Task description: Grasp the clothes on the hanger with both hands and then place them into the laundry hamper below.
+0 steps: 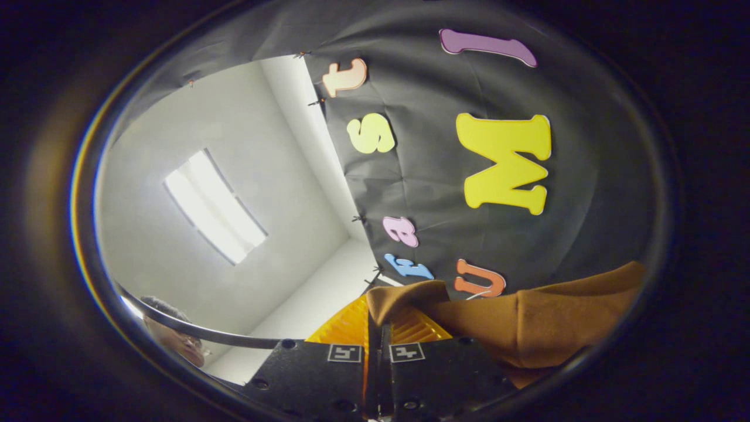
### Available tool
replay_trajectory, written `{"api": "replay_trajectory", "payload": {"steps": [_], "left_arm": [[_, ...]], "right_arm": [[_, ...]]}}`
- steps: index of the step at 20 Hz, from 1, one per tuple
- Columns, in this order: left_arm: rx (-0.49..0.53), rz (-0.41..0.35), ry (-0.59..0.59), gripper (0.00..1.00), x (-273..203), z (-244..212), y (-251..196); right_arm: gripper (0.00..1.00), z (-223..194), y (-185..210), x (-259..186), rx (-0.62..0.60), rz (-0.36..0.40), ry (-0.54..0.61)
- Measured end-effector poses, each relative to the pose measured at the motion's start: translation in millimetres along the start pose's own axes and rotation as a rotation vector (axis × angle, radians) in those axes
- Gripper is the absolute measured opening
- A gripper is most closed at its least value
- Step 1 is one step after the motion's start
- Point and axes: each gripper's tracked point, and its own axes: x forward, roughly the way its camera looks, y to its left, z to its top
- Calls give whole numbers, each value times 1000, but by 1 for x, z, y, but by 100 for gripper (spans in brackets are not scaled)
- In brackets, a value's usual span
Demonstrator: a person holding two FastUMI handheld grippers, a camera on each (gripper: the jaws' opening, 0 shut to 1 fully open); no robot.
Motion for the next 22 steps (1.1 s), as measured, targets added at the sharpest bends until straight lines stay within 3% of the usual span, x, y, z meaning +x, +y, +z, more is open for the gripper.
{"api": "replay_trajectory", "payload": {"steps": [2, 3, 5, 6, 7, 8, 10, 11, 13, 14, 17, 18, 22], "left_arm": [[1, -1, -1, 5, 3, -1, -3], [-4, -5, -1, 0, 2, -1, -4], [-5, -13, -3, 0, 1, -2, -2], [-2, -23, -3, 5, 2, -2, -4], [5, -25, 1, 0, 3, -4, -5], [14, -29, 9, 5, 5, -4, -7], [31, -33, 16, 0, 8, -5, -13], [36, -36, 10, 5, 8, -4, -14], [23, -42, 3, 0, 9, -4, -15], [17, -44, 6, 5, 9, -4, -14], [31, -43, 18, 5, 10, -9, -16], [37, -43, 14, 0, 10, -7, -17], [24, -41, 16, 5, 10, -8, -15]], "right_arm": [[4, 3, 10, 4, -60, 5, 25], [4, 5, 15, 6, -69, 13, 29], [4, 13, 17, 2, -98, 3, 33], [4, 19, 19, -3, -118, -6, 25], [4, 22, 17, -5, -137, -25, 26], [3, 28, 9, -11, -164, -60, 12], [4, 31, 1, -17, -196, -99, 3], [4, 33, -1, -20, -204, -112, -6], [4, 36, -7, -28, -204, -126, -9], [4, 37, -10, -30, -196, -128, -9], [4, 45, -17, -30, -179, -131, -25], [4, 45, -20, -29, -193, -133, -23], [4, 51, -39, -31, -140, -149, -48]]}}
